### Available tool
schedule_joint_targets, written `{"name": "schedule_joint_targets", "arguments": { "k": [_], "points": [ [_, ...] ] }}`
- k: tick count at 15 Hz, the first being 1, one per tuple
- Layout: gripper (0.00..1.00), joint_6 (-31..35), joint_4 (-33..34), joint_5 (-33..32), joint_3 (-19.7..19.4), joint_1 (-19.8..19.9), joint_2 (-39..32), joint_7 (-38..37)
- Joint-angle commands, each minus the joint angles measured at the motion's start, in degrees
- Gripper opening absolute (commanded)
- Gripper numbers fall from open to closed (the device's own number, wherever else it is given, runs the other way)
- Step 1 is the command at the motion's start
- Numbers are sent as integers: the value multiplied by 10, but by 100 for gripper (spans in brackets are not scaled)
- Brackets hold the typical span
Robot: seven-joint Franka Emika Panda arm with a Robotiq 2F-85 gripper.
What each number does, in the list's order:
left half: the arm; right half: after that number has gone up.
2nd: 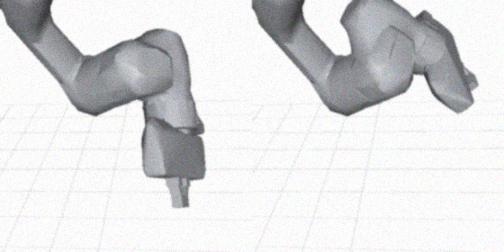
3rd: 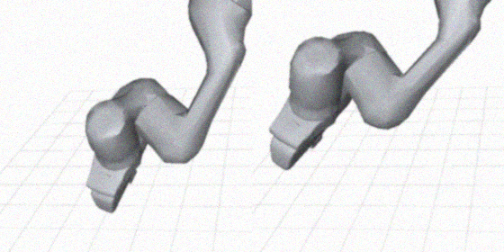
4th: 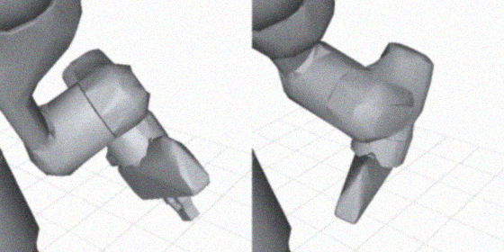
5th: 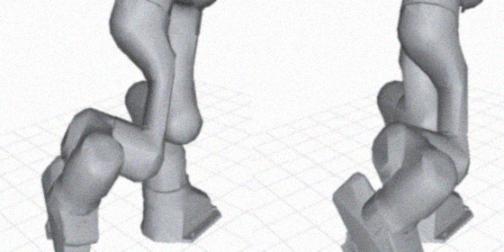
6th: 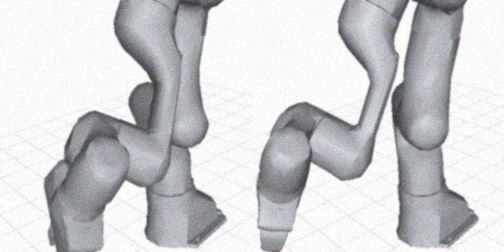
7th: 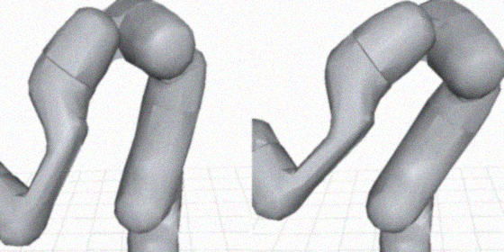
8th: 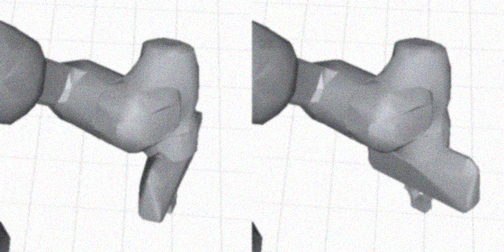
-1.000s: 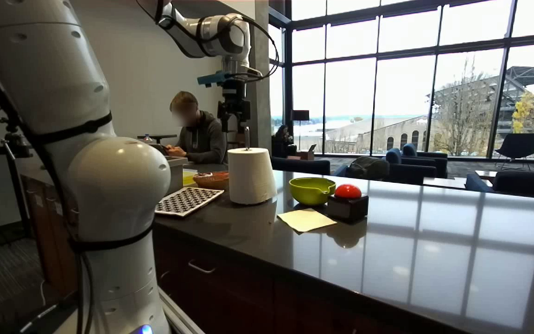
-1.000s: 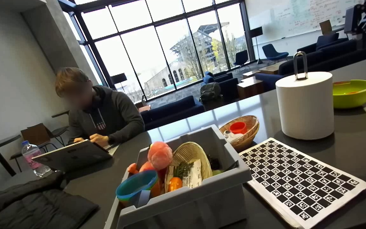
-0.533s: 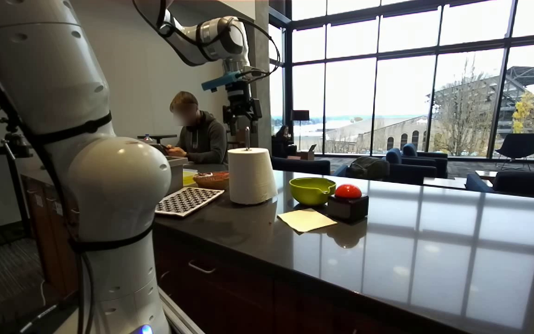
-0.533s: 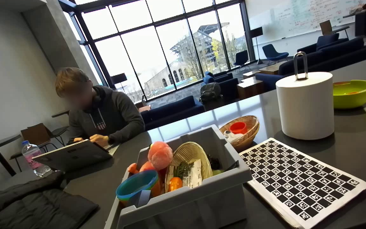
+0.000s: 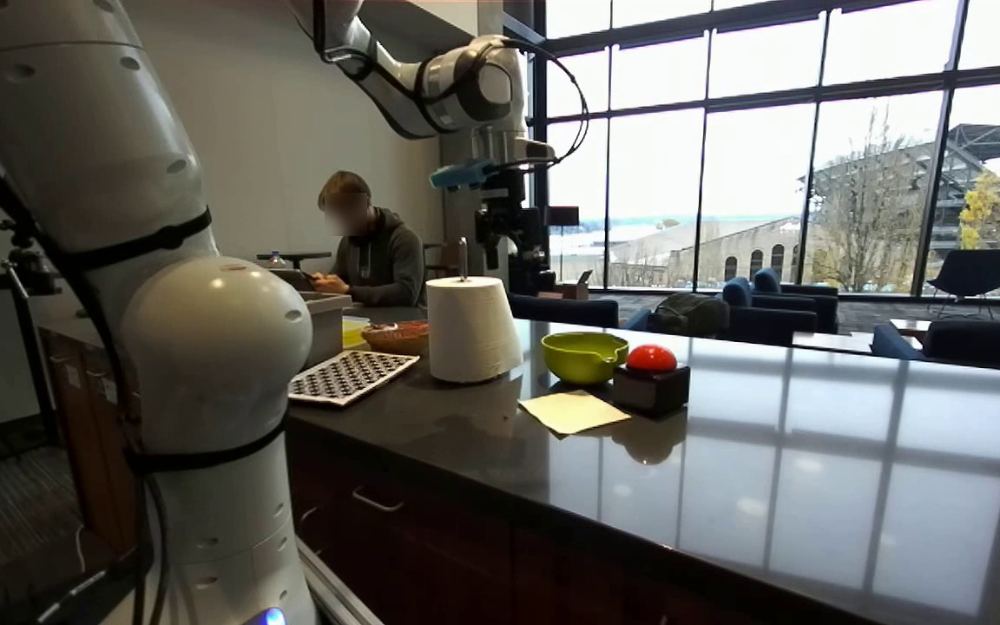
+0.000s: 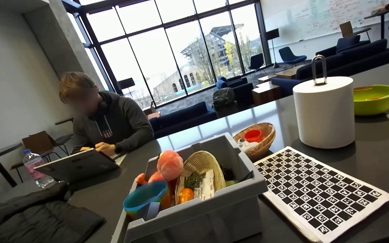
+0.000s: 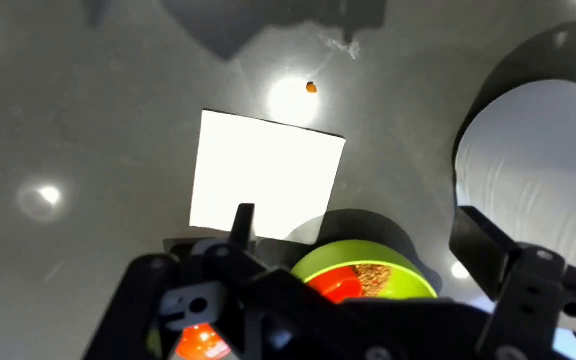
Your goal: Use the napkin to wipe the counter.
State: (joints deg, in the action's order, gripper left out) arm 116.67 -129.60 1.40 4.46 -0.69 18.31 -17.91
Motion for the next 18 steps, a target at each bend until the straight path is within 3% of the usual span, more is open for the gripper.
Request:
{"name": "schedule_joint_targets", "arguments": {
  "k": [1,9,18],
  "points": [
    [100,39,-42,23,-29,30,23,-24],
    [100,116,-115,24,-48,77,12,-90],
    [100,181,-137,45,-53,89,-39,-147]
  ]
}}
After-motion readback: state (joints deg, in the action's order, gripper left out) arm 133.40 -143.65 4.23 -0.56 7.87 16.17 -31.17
